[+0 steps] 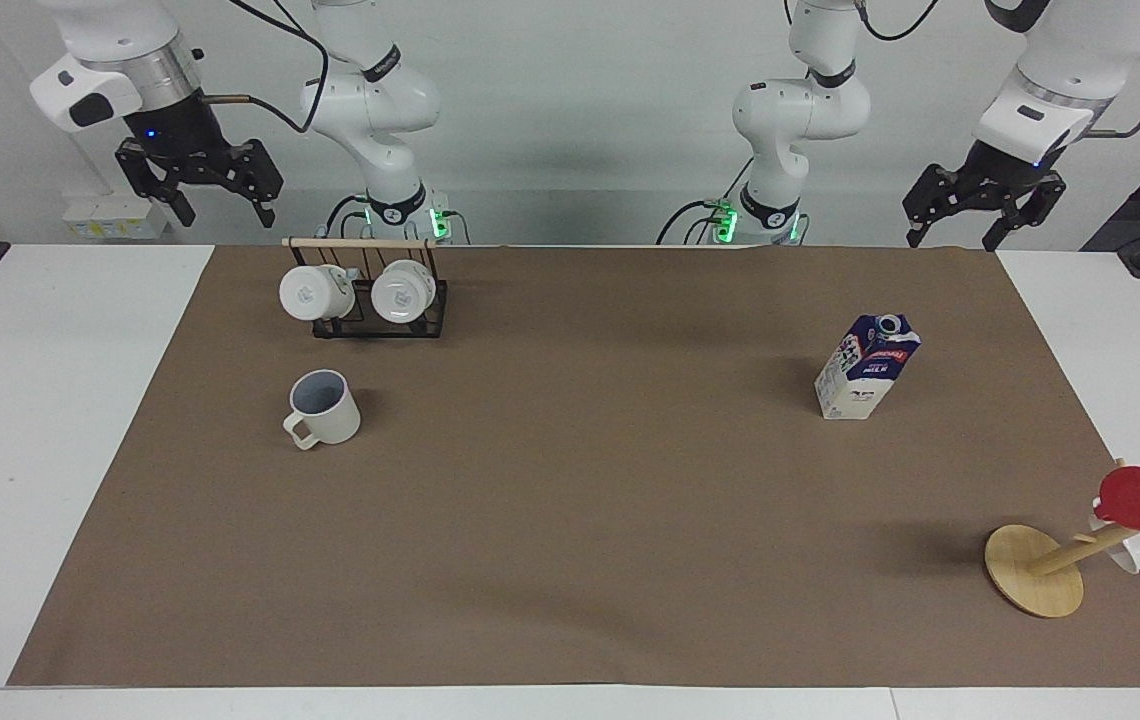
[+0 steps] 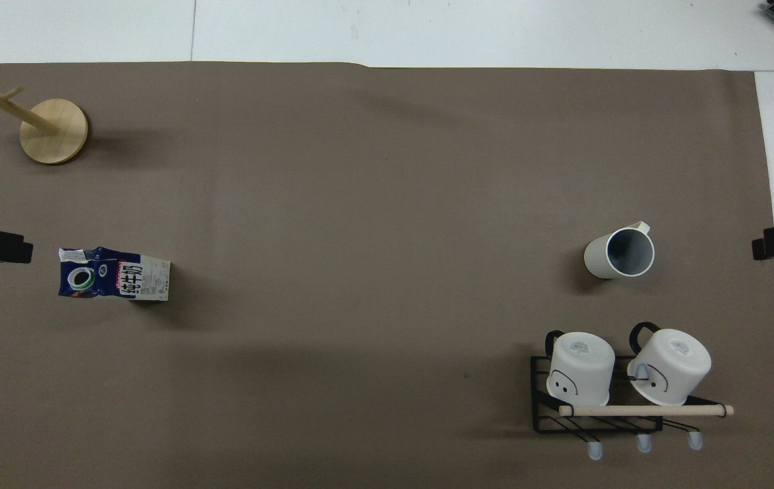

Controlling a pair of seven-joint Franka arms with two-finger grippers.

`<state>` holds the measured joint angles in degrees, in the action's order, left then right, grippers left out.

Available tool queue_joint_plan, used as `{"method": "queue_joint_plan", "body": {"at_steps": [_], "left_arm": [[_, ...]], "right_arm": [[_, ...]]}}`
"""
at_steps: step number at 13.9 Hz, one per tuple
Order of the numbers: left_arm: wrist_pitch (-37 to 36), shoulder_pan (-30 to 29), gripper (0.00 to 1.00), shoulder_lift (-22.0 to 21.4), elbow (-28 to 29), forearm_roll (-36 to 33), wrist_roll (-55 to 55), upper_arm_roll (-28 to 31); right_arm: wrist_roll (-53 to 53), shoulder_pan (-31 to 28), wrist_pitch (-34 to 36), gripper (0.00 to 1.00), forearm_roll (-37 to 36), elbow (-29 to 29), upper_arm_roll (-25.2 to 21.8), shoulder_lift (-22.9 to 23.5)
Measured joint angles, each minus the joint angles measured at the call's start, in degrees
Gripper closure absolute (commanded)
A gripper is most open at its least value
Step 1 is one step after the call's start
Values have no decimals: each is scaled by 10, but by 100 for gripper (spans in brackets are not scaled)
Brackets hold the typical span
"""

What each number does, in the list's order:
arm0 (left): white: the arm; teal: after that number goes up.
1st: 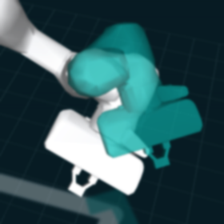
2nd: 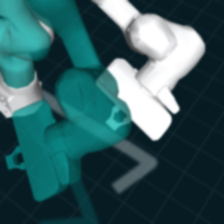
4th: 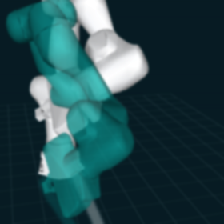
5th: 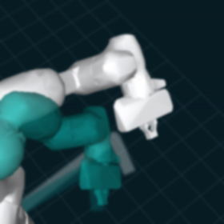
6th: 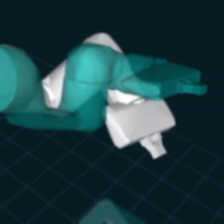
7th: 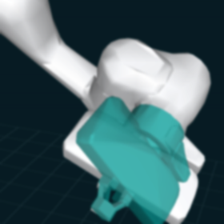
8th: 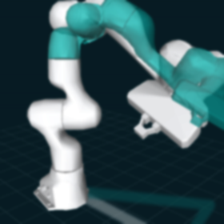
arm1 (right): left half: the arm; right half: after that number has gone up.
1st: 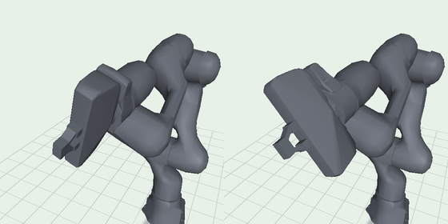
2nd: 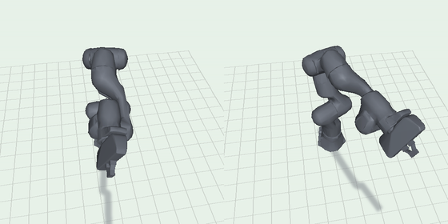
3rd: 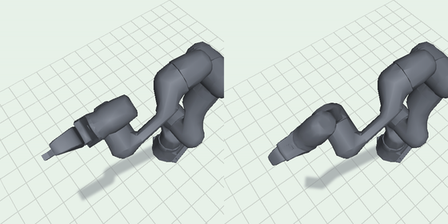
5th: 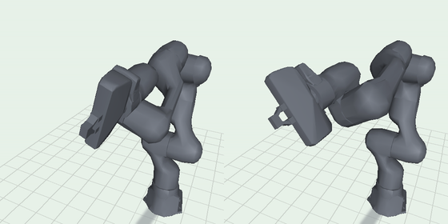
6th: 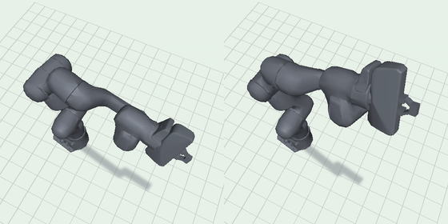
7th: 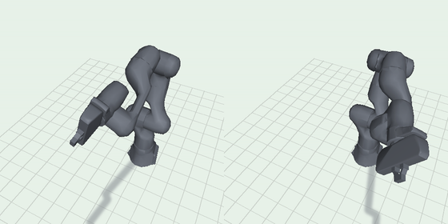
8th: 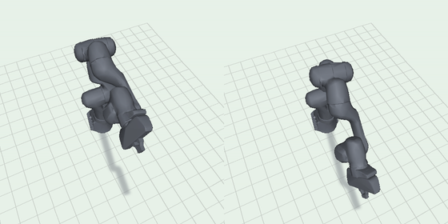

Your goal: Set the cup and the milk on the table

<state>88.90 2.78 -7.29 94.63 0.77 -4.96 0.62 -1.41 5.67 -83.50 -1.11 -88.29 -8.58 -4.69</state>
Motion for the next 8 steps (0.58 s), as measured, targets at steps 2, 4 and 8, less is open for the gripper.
{"method": "queue_joint_plan", "body": {"at_steps": [2, 4, 8], "left_arm": [[0, 0, 0, 0, 0, 0, 0, 0], [0, 0, 0, 0, 0, 0, 1, 1], [-1, -8, 0, 0, 0, -1, 1, 9]], "right_arm": [[0, 0, 0, 0, 0, -2, 0, -1], [0, 0, 0, 0, 0, -2, 0, -1], [0, 0, 0, 0, 0, -7, 0, -1]]}}
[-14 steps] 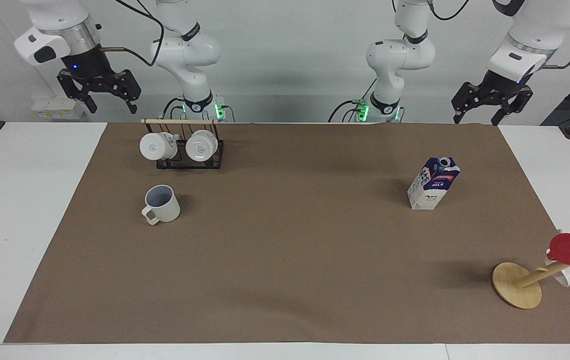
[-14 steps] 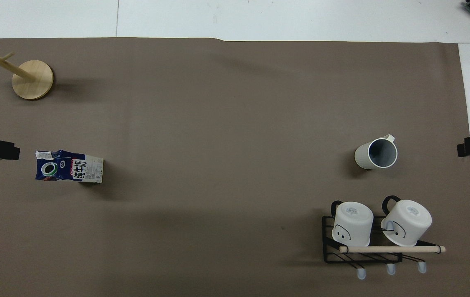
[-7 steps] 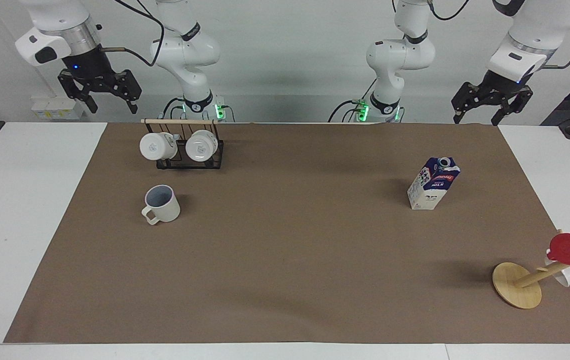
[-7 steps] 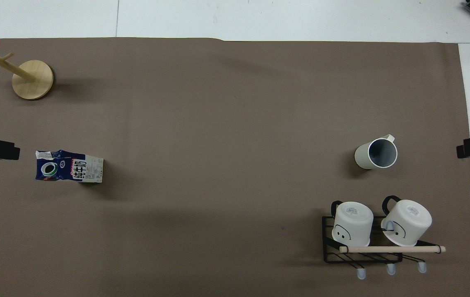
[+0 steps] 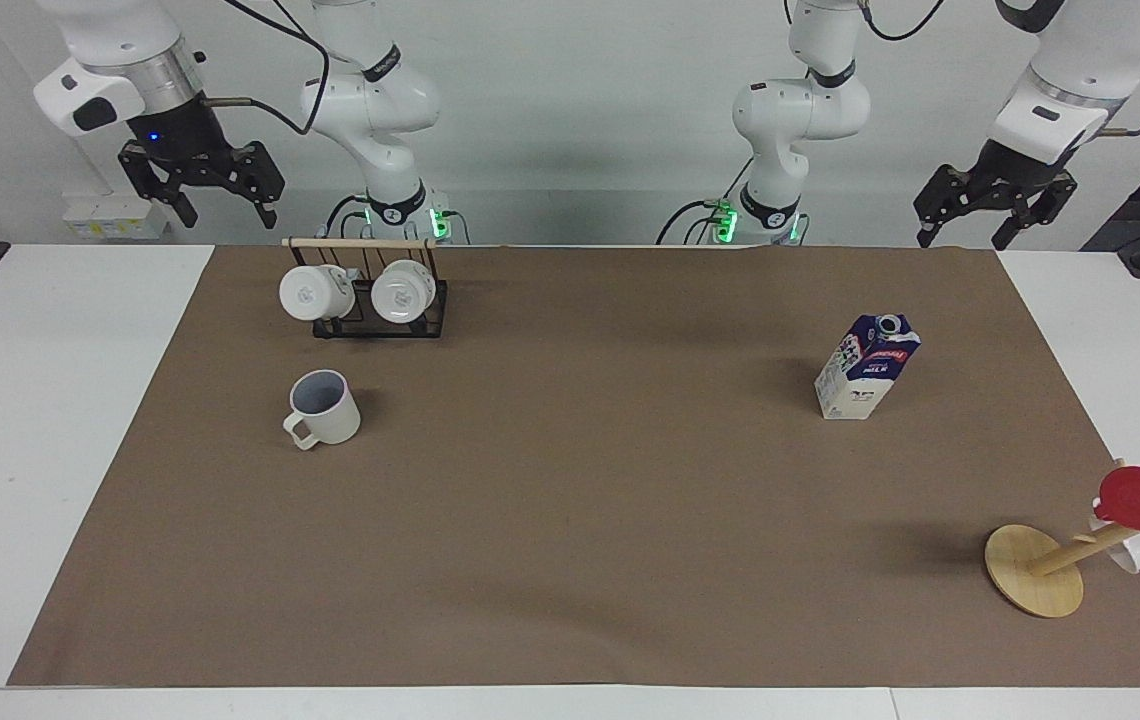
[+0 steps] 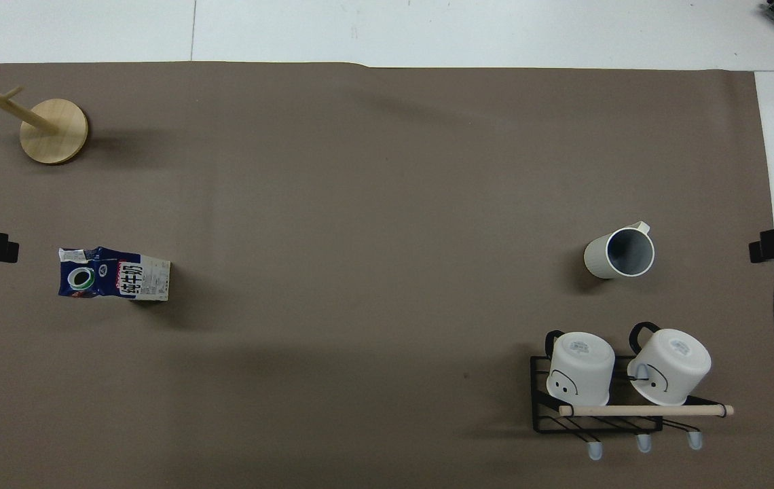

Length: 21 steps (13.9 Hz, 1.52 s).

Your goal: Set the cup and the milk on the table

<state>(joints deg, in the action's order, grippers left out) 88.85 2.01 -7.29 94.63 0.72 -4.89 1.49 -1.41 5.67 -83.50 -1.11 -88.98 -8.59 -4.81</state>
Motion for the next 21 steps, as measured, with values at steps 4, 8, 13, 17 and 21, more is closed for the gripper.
{"method": "queue_joint_plan", "body": {"at_steps": [4, 8, 13, 17, 21], "left_arm": [[0, -1, 0, 0, 0, 0, 0, 0], [0, -1, 0, 0, 0, 0, 0, 1], [-12, -1, 0, 0, 0, 0, 0, 1], [-16, -1, 0, 0, 0, 0, 0, 1], [-16, -1, 0, 0, 0, 0, 0, -1]], "right_arm": [[0, 0, -3, 0, 0, -5, 0, 0], [0, 0, -5, 0, 0, -6, 0, -1], [0, 0, -8, 0, 0, -11, 0, -1], [0, 0, -65, 0, 0, -41, 0, -1], [0, 14, -164, 0, 0, -132, 1, 4]]}}
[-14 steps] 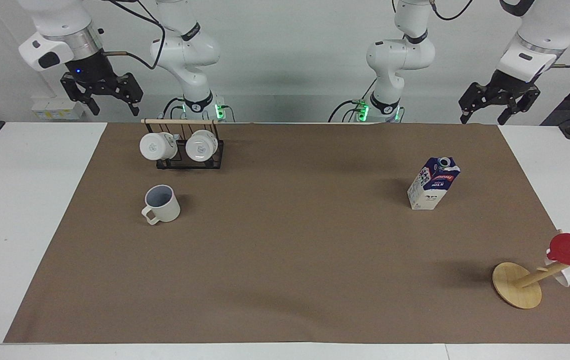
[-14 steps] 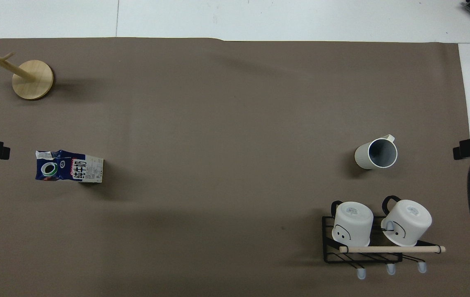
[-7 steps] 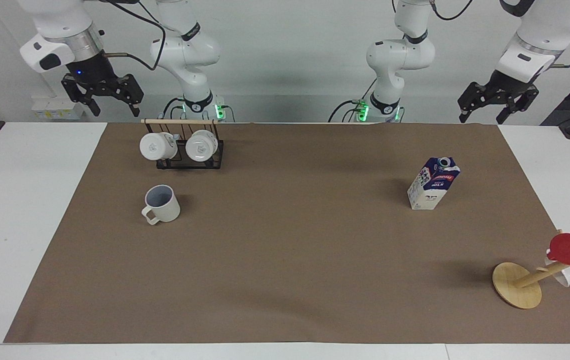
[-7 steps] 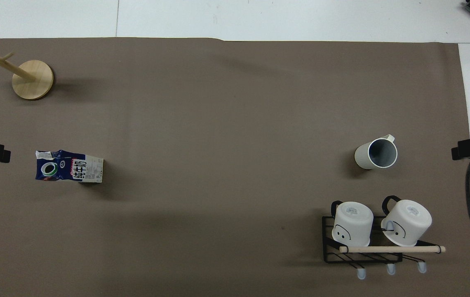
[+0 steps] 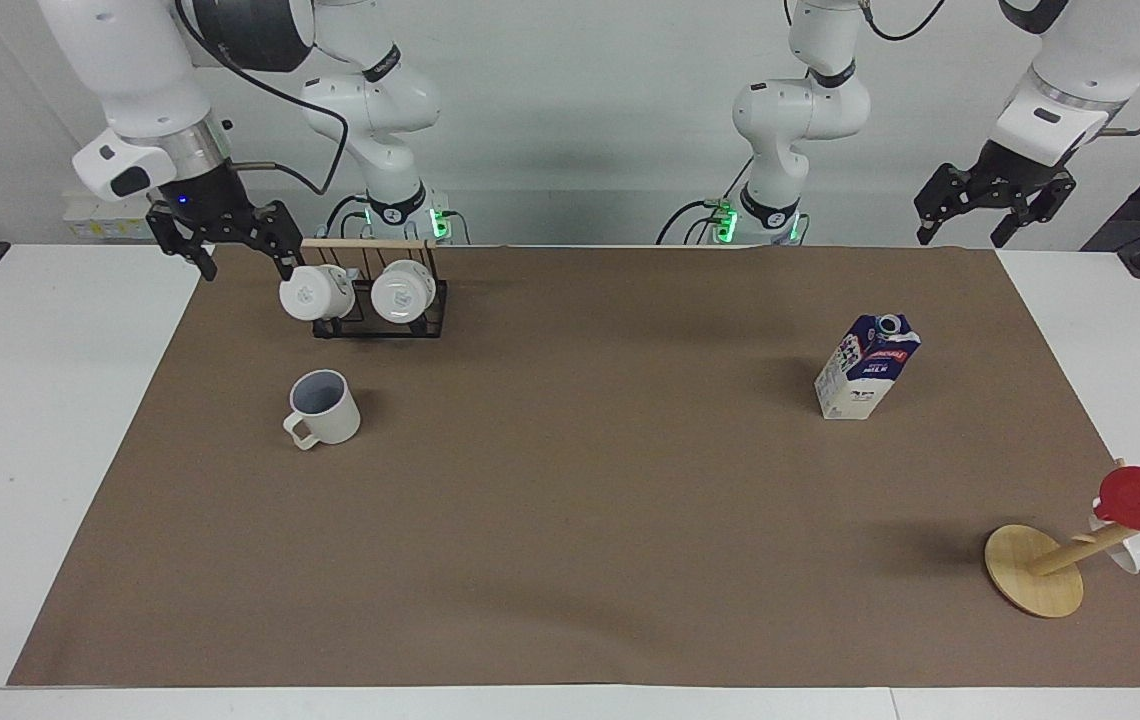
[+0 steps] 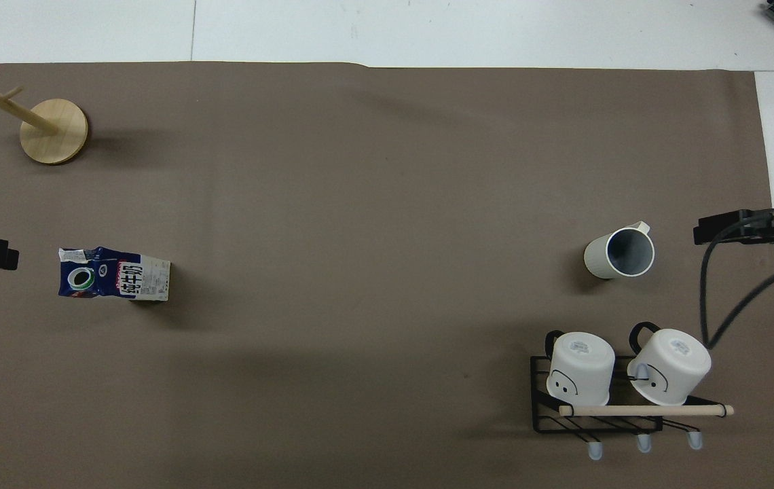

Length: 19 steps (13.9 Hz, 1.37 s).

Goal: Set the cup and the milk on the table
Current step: 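Reach the right gripper to the mug while the left gripper reaches the carton, then grasp the mug with the right gripper while the left gripper grasps the carton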

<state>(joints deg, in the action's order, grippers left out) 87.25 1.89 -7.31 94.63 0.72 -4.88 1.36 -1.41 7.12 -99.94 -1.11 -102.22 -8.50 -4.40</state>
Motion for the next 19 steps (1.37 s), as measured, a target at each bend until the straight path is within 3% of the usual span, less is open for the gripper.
{"method": "queue_joint_plan", "body": {"at_steps": [3, 10, 18, 19], "left_arm": [[0, 0, 0, 0, 0, 0, 0, -8], [2, 0, 0, -1, 6, 0, 0, -11], [104, 0, 0, -1, 98, 0, 0, -8], [127, 0, 0, -1, 112, 0, 0, -10]], "right_arm": [[0, 23, -93, 0, 0, -69, 1, 26], [0, 46, -247, 0, 0, -153, 2, 87], [-12, 41, -360, 0, -2, -222, 2, 117], [-16, 41, -363, 16, -2, -226, 2, 119]]}}
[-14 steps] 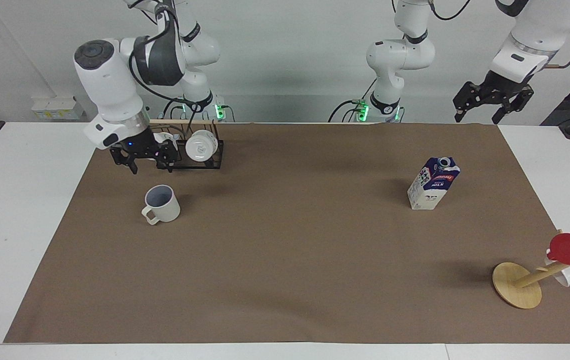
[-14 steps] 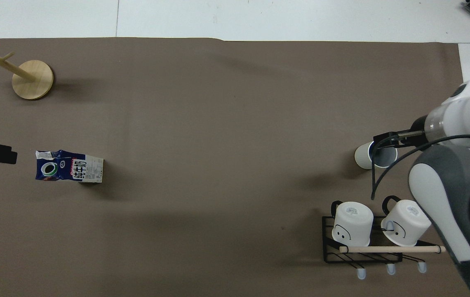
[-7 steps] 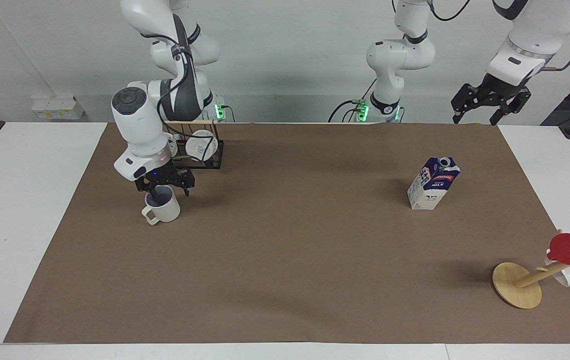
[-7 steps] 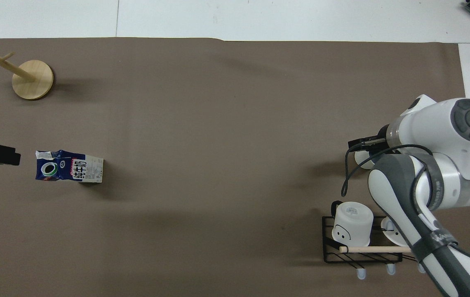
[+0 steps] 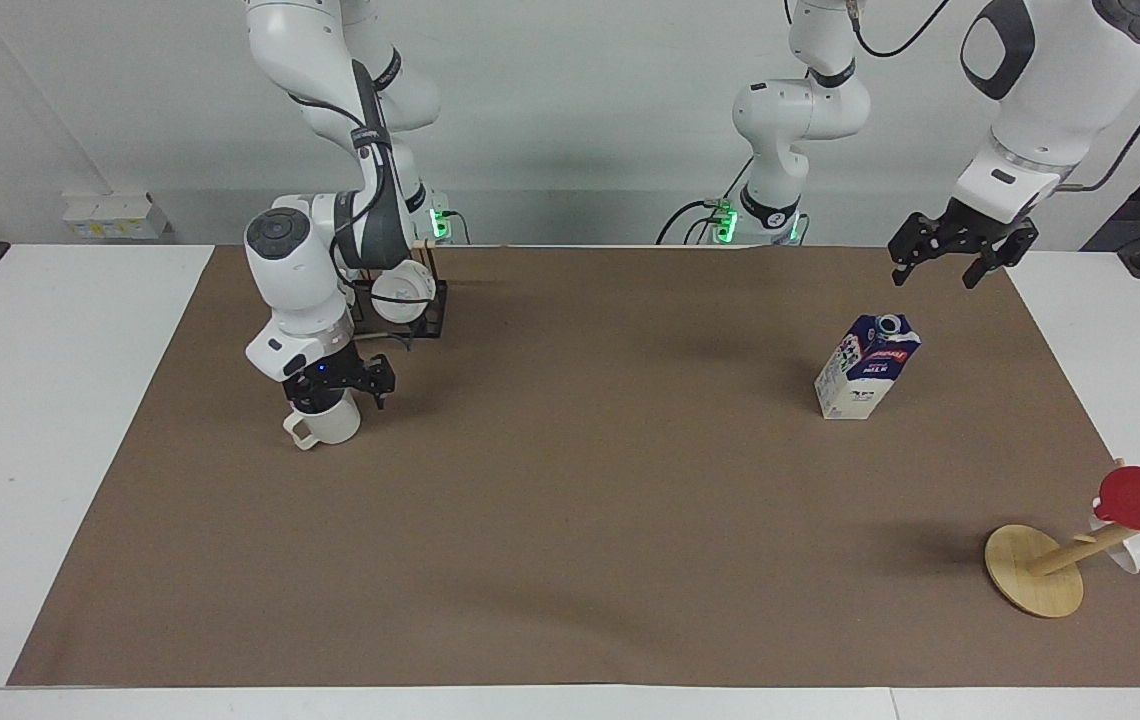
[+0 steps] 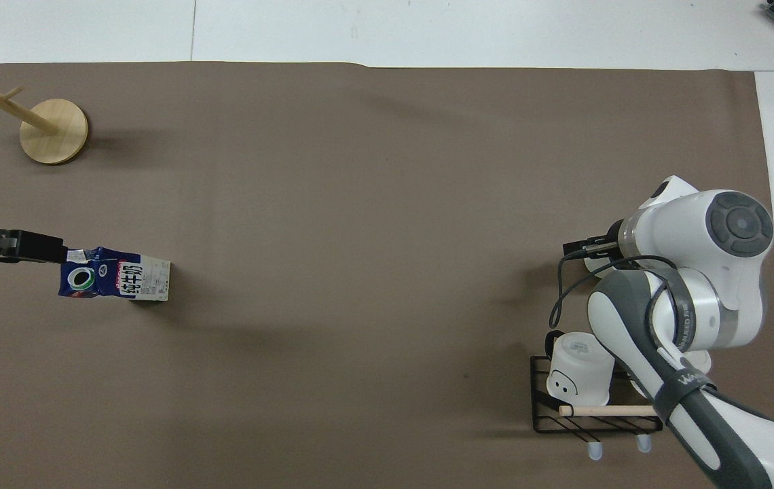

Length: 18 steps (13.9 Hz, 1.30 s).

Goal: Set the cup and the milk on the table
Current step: 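Grasp the mug with the right gripper while the left gripper grasps the carton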

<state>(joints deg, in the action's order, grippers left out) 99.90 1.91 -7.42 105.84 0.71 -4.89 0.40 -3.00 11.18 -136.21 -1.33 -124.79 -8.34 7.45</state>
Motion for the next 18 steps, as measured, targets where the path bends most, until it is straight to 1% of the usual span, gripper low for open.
{"method": "queue_joint_plan", "body": {"at_steps": [2, 3, 4, 5, 7, 10, 13, 15, 18], "left_arm": [[43, 1, 0, 0, 34, 0, -1, -2], [54, 1, 0, 0, 46, 0, -1, -3], [62, 2, 0, 0, 53, 0, -1, -5], [66, 3, 0, 0, 58, 0, -1, -5], [85, 3, 0, -3, 76, 0, -2, -6], [120, 3, 0, -17, 121, 0, -3, -6], [150, 3, 0, -25, 154, 0, -8, -6], [170, 3, 0, -26, 172, 0, -9, -6], [195, 3, 0, -26, 193, 0, -11, -6]], "right_arm": [[-5, -1, 0, 42, 0, -4, 0, 0], [-6, -1, 0, 61, 0, -4, 0, 0], [-6, -1, 0, 86, 0, -4, 0, 0], [-6, -1, 0, 100, 0, -4, 0, 0], [-6, -1, 0, 100, 0, -4, 0, 0], [-5, 0, 0, 100, 0, -1, 0, 0], [19, 8, 16, 100, 0, 24, 0, 0], [88, 29, 31, 100, 0, 50, 1, -1], [212, 70, 40, 100, 0, 73, 1, -1]]}}
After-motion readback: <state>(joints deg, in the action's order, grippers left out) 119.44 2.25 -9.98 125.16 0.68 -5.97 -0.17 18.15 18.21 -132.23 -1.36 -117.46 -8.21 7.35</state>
